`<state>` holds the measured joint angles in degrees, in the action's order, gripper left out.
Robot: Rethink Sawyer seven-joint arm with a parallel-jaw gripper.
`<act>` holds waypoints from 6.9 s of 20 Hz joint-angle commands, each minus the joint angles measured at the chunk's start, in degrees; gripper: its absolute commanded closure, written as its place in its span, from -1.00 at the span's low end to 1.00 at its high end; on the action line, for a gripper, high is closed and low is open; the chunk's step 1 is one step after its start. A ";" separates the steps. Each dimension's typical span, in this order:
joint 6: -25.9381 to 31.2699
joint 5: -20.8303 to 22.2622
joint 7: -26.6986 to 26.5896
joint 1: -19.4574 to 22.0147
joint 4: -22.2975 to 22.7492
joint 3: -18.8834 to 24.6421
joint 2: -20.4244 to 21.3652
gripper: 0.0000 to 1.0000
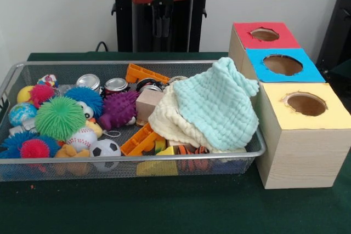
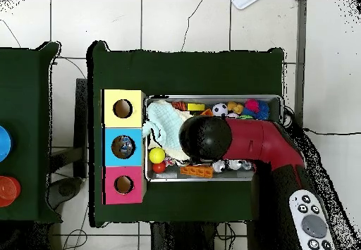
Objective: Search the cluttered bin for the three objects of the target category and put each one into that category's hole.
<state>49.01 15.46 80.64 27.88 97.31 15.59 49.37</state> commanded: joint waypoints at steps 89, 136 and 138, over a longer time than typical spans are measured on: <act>-2.49 8.82 -12.37 5.50 -12.36 -0.56 -17.19 1.00; -16.81 -7.50 11.81 -4.28 0.01 0.82 -16.84 1.00; -17.49 -7.41 11.51 -4.35 0.03 0.31 -17.10 1.00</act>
<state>35.13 10.41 80.65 23.73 95.10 15.26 34.42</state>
